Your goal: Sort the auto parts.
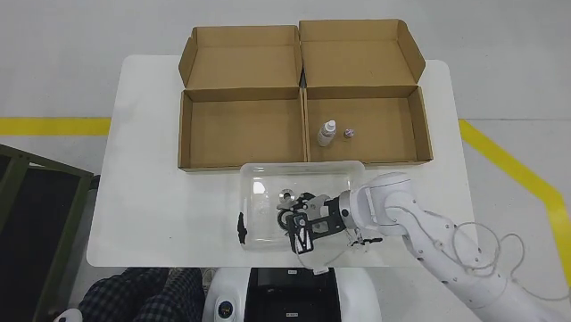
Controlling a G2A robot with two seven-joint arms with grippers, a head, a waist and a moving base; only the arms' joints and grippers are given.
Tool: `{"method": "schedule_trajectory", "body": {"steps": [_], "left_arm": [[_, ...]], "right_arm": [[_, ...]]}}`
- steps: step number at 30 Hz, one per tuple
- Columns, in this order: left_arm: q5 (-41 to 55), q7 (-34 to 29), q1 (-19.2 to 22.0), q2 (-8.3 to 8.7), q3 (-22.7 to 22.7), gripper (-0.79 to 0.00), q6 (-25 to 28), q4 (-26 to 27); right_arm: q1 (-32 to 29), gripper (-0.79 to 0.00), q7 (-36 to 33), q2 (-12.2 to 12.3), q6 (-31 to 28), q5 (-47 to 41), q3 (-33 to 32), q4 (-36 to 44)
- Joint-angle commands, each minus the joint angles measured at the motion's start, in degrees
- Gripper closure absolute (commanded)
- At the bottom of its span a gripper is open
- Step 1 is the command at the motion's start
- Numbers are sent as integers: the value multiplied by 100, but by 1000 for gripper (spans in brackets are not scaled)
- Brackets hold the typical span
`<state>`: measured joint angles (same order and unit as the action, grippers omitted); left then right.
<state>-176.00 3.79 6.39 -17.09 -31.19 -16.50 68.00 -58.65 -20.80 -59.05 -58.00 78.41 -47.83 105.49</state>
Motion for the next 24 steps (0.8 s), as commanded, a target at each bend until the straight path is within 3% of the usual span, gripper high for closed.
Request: {"method": "schedule_trajectory", "body": {"steps": [1, 24], "left_arm": [[0, 0, 0, 0, 0, -785, 0, 0], [0, 0, 0, 0, 0, -785, 0, 0]], "right_arm": [[-51, 0, 41, 31, 0, -39, -99, 91], [-433, 0, 631, 414, 55, -803, -1733, 1060]]}}
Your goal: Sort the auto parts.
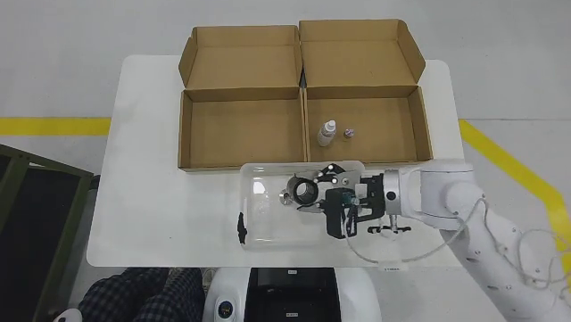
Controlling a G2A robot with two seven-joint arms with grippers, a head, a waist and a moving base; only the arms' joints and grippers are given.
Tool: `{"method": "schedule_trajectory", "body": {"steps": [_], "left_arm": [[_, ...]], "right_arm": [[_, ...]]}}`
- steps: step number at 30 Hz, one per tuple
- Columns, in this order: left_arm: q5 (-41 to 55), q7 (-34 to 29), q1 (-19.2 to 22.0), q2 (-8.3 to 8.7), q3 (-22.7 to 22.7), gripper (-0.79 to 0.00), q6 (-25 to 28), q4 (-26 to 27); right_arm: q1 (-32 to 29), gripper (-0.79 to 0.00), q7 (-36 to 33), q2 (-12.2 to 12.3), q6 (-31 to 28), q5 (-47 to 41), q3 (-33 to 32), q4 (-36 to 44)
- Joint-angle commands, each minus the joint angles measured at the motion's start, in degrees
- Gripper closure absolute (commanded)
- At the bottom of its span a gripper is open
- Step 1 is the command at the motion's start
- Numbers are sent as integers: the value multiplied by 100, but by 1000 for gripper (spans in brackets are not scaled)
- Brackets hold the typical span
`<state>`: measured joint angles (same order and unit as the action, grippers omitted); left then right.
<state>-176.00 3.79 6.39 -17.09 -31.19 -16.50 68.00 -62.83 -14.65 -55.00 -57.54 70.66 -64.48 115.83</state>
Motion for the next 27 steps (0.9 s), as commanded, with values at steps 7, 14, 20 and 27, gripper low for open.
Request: {"method": "schedule_trajectory", "body": {"steps": [7, 14, 20, 27], "left_arm": [[0, 0, 0, 0, 0, -785, 0, 0], [0, 0, 0, 0, 0, -785, 0, 0], [0, 0, 0, 0, 0, -785, 0, 0], [0, 0, 0, 0, 0, -785, 0, 0]], "right_arm": [[-169, 0, 217, 83, 61, -259, -637, 213], [-304, 0, 366, 137, 121, -446, -1080, 303], [-358, 0, 437, 170, 152, -574, -1365, 293], [-402, 0, 476, 199, 165, -682, -1571, 298]]}}
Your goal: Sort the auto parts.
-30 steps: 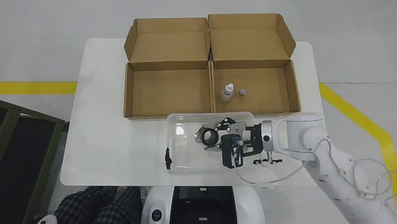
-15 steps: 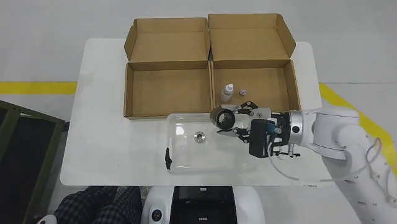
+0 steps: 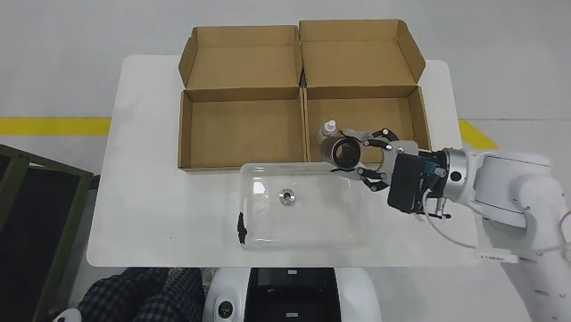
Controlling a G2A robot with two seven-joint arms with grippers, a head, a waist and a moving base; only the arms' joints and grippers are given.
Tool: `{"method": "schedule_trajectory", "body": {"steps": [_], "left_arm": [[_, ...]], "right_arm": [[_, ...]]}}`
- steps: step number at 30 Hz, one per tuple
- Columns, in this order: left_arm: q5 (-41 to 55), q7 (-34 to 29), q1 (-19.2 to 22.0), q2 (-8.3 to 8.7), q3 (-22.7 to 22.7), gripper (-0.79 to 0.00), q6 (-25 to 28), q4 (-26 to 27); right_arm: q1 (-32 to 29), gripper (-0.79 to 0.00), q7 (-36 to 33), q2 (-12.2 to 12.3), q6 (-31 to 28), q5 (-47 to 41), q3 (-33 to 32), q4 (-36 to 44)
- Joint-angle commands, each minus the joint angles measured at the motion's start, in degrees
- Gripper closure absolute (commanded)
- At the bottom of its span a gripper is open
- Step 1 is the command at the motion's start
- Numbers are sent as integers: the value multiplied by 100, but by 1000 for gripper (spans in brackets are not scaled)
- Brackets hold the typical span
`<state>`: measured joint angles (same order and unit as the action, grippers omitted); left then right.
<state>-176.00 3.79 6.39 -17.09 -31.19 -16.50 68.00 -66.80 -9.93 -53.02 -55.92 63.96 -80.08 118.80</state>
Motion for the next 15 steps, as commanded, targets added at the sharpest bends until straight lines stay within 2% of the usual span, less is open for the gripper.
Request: {"method": "schedule_trajectory", "body": {"steps": [1, 15], "left_arm": [[0, 0, 0, 0, 0, -785, 0, 0], [0, 0, 0, 0, 0, -785, 0, 0]], "right_arm": [[-9, 0, 6, 5, 5, -18, -24, 2], [38, 0, 32, 11, 104, -55, 55, -68]]}}
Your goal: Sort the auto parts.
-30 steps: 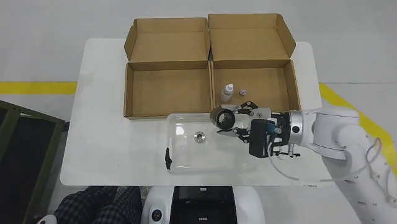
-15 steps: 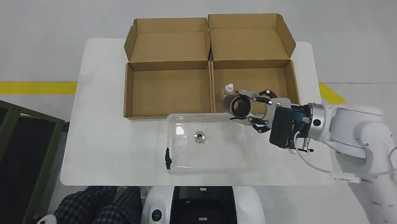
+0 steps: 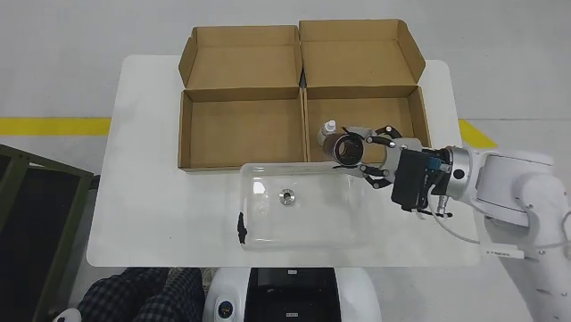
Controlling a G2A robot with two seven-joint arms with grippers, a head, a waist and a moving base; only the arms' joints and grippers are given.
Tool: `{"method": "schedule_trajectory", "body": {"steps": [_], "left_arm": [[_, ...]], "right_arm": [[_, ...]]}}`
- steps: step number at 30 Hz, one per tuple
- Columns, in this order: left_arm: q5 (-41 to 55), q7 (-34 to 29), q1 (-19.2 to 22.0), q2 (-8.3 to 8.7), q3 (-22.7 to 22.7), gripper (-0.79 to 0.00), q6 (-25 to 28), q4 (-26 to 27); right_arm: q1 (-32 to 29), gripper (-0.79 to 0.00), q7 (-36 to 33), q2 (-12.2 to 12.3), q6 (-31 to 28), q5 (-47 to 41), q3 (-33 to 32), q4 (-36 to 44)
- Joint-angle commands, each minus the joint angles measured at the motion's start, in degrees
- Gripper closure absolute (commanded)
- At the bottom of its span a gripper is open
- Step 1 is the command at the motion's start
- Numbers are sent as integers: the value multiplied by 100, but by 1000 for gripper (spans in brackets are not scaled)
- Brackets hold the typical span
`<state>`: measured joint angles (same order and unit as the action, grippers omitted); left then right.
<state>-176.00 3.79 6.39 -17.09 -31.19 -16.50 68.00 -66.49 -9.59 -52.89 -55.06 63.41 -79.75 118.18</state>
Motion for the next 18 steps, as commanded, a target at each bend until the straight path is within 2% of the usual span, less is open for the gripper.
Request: {"method": "schedule_trajectory", "body": {"steps": [1, 9, 18], "left_arm": [[0, 0, 0, 0, 0, -785, 0, 0], [0, 0, 0, 0, 0, -785, 0, 0], [0, 0, 0, 0, 0, -785, 0, 0]], "right_arm": [[20, 0, -5, -6, 33, 6, 59, -5], [209, 0, -209, -54, 204, 123, 551, -56], [739, 0, -504, -193, 505, 200, 1422, -382]]}}
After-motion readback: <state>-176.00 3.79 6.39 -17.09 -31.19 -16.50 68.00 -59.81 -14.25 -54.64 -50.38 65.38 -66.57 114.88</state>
